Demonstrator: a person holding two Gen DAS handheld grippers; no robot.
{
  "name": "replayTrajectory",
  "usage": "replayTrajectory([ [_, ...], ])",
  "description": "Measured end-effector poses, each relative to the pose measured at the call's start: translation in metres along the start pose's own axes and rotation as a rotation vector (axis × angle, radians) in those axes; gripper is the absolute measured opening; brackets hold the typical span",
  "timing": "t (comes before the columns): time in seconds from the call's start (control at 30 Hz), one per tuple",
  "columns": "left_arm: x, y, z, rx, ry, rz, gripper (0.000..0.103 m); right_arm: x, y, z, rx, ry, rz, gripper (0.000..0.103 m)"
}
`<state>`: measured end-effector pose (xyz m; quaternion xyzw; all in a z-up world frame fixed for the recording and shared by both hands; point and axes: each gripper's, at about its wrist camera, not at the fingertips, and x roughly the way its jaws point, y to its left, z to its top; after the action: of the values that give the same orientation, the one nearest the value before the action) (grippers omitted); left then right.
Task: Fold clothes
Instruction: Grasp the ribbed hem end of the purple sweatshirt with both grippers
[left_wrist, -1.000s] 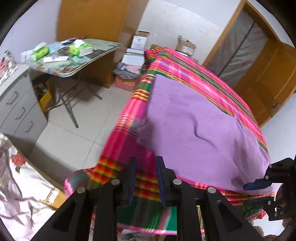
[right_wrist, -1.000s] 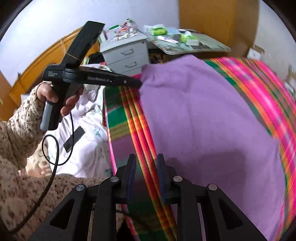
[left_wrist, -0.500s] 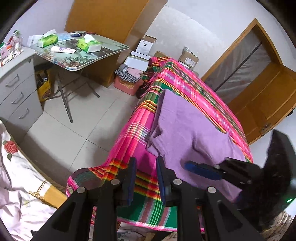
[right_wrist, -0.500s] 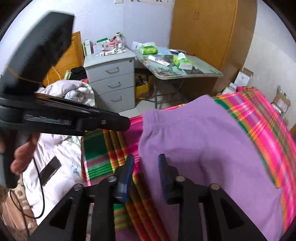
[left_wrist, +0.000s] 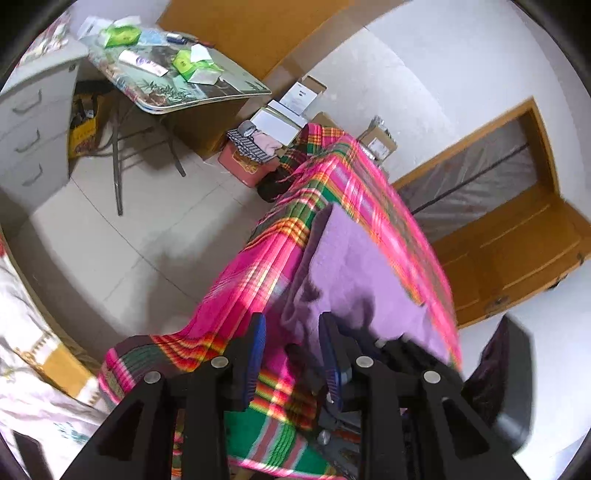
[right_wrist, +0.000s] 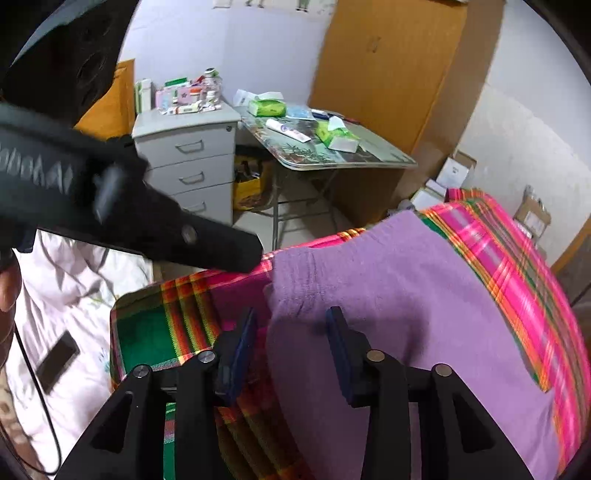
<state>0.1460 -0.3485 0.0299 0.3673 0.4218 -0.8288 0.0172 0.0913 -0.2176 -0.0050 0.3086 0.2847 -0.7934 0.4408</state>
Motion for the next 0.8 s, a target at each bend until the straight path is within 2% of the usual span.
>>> replayTrajectory([
  [0.07, 0.0, 0.004, 0.006, -0.038, -0.006, -0.032, 0.036, 0.001, -0.004, 0.0, 0.021, 0.002, 0.004, 0.024],
  [0.13, 0.004, 0.007, 0.011, -0.071, 0.001, -0.058, 0.036, -0.003, -0.002, 0.0, 0.019, -0.01, 0.003, 0.015],
  [0.23, 0.01, 0.007, 0.017, -0.08, 0.017, -0.05, 0.037, -0.015, -0.004, -0.003, 0.041, -0.058, 0.001, 0.012],
  [0.3, 0.016, 0.005, 0.019, -0.077, 0.033, -0.06, 0.037, -0.02, -0.01, -0.004, 0.074, -0.08, 0.019, 0.012],
  [0.5, 0.037, 0.01, 0.029, -0.171, 0.086, -0.139, 0.041, -0.029, -0.022, -0.007, 0.141, -0.114, 0.067, 0.011],
  [0.67, 0.052, 0.0, 0.038, -0.163, 0.13, -0.171, 0.044, -0.043, -0.03, -0.011, 0.185, -0.164, 0.093, 0.011],
  [0.8, 0.068, -0.002, 0.042, -0.197, 0.198, -0.22, 0.045, -0.049, -0.031, -0.013, 0.182, -0.187, 0.098, 0.011],
])
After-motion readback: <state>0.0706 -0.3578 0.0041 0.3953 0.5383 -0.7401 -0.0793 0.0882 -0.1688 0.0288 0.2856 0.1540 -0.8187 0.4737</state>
